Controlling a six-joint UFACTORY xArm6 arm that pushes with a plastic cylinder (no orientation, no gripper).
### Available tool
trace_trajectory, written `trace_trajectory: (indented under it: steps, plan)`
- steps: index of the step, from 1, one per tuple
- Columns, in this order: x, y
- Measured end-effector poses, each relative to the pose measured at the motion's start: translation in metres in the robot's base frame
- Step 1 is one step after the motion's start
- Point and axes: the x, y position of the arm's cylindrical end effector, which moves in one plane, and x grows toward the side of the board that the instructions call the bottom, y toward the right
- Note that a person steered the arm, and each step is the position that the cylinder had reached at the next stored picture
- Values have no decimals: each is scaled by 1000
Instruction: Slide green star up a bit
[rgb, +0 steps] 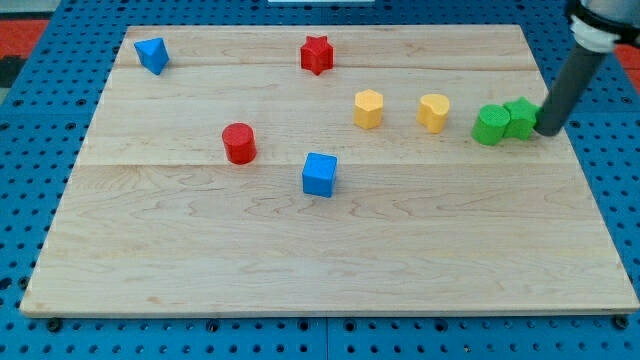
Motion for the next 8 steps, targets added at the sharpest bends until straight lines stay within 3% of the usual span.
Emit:
trace_trajectory:
  steps: [1, 2, 3, 4, 5, 6, 7, 8]
  plan:
    - [-51, -5]
    - [-34, 11]
    - [16, 48]
    - [24, 22]
    - [-14, -18]
    - [-72, -19]
    - [-60, -16]
    - [-20, -11]
